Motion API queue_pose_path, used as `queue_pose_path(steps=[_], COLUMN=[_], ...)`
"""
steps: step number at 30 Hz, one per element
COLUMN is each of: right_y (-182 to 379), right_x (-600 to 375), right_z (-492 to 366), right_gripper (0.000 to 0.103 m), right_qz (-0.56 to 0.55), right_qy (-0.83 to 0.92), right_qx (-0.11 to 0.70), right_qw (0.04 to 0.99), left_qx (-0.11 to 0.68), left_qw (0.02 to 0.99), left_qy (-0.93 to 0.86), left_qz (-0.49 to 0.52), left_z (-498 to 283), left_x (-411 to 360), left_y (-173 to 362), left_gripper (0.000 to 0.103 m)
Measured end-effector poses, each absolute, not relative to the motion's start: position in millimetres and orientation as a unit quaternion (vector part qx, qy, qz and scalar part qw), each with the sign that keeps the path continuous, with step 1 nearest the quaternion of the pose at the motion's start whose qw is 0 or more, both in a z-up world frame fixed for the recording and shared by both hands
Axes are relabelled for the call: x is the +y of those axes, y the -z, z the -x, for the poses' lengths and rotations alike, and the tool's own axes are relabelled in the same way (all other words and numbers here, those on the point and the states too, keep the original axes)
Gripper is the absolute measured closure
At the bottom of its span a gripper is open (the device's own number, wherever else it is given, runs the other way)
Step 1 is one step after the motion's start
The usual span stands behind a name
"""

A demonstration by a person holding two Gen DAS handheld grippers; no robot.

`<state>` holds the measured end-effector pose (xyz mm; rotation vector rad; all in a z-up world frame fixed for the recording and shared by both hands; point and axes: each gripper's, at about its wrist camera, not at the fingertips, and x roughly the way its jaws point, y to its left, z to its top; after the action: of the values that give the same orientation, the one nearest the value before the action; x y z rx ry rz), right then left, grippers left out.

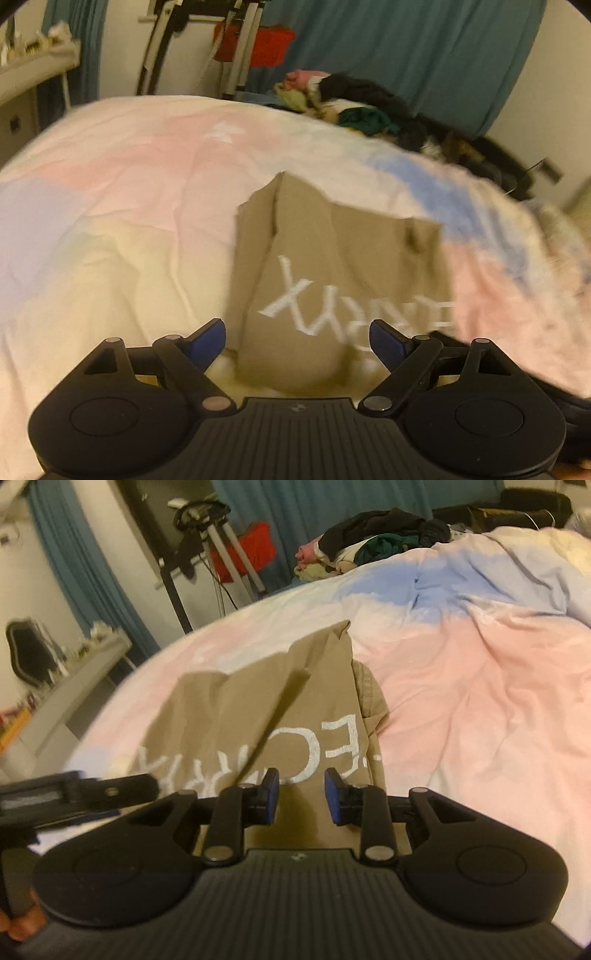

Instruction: Fold clothes

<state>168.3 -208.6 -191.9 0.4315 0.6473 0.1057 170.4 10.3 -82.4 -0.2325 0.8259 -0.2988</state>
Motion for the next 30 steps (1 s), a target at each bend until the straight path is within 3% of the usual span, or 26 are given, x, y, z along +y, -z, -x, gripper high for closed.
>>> queue_pose_path(steps=[5, 7, 8, 9, 14, 16, 19, 21, 25, 27, 30], right_y=[179.5, 176.2, 175.7, 178.6, 208.7, 224.1, 246.6, 256.2, 262.3, 261.1, 263.1], right_x=[-217.6, -220.8, -222.2, -223.1, -220.4, -217.7, -215.1, -223.7, -231.3, -231.1, -232.4], right_z=[-149.4, -142.7, -139.6, -137.4, -142.2, -147.4, -155.1, -158.7, -171.4, -179.2, -177.1], right_gripper=[0.071, 0.052, 0.027, 0.014, 0.015, 0.014, 0.015, 0.023, 0.034, 0.059, 0.073], right_qz=[-0.275, -0.311, -0.331, -0.359, -0.470, -0.507, -0.558, -0.582, -0.588, -0.581, -0.592], right_qy=[-0.066, -0.076, -0.082, -0.088, -0.115, -0.124, -0.131, -0.092, -0.038, -0.016, -0.014], right_qx=[0.299, 0.295, 0.295, 0.297, 0.324, 0.339, 0.354, 0.333, 0.291, 0.281, 0.274], right_qw=[0.911, 0.900, 0.893, 0.880, 0.813, 0.783, 0.739, 0.736, 0.754, 0.764, 0.758], left_qx=[0.425, 0.446, 0.460, 0.472, 0.493, 0.477, 0.454, 0.441, 0.419, 0.414, 0.409], left_qw=[0.856, 0.832, 0.818, 0.806, 0.768, 0.772, 0.781, 0.785, 0.788, 0.791, 0.793], left_qy=[0.194, 0.198, 0.193, 0.185, 0.121, 0.098, 0.093, 0.093, 0.098, 0.102, 0.111], left_qz=[0.223, 0.264, 0.286, 0.306, 0.390, 0.409, 0.419, 0.425, 0.440, 0.438, 0.437], left_z=[-151.4, -150.7, -153.8, -158.4, -182.6, -188.0, -188.0, -185.1, -181.3, -184.1, -181.2], left_x=[41.2, 44.0, 44.6, 45.2, 51.3, 54.5, 56.7, 58.1, 64.5, 64.3, 62.8], left_y=[78.1, 89.5, 98.4, 108.0, 151.1, 156.8, 154.8, 152.5, 149.2, 144.9, 137.1], left_gripper=[0.013, 0.013, 0.013, 0.013, 0.030, 0.046, 0.061, 0.069, 0.076, 0.077, 0.077])
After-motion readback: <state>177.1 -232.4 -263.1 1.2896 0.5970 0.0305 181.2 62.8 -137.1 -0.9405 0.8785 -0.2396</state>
